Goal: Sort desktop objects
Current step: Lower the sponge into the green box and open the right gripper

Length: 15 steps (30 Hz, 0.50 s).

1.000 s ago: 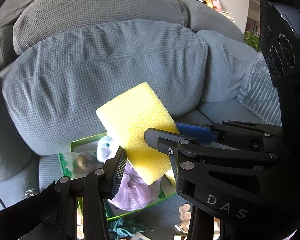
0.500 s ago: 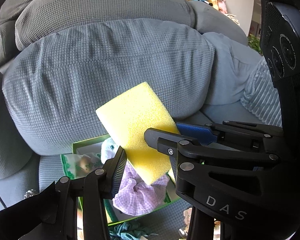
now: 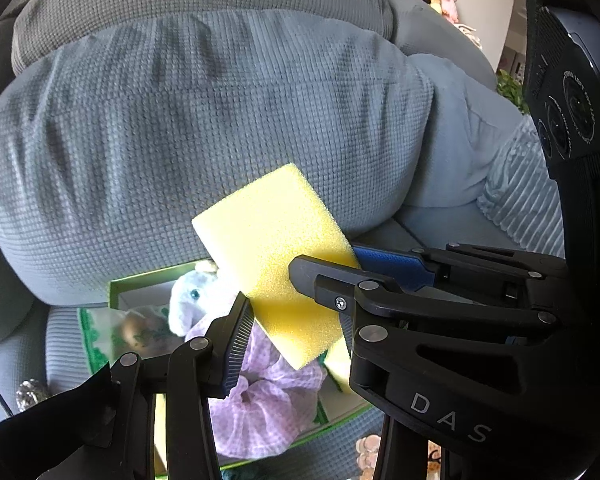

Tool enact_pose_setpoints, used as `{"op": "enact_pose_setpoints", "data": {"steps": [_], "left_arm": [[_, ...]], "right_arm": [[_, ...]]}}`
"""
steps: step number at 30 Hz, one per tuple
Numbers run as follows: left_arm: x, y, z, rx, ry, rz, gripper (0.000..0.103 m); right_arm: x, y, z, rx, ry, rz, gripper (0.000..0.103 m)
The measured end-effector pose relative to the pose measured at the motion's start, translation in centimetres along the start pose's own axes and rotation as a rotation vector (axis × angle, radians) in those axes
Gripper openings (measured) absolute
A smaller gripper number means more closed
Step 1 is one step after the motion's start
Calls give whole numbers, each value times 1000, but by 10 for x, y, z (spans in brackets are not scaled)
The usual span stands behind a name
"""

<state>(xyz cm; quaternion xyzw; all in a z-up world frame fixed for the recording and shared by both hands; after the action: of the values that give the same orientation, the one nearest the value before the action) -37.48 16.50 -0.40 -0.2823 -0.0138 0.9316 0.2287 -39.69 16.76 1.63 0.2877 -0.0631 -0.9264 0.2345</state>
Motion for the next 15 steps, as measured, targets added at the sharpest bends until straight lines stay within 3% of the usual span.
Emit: {"op": "enact_pose_setpoints", "data": {"steps": [15], "left_arm": [[37,0,-13,-27,54,-20,45]], "right_arm": [[28,-30,-12,34,41,-37,27]]}}
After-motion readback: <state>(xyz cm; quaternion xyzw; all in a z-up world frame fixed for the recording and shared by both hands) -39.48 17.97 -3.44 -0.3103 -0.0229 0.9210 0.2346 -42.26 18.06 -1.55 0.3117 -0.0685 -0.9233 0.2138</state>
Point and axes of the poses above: each gripper's, at about its wrist camera, not at the fingertips, and x roughly the way its jaws point, y to its left, z to its top, the point moved 9 cm from there along x, roughly the way its jaws point, and after that the axes turned 15 degrees about -y, right-handed, at the moved point
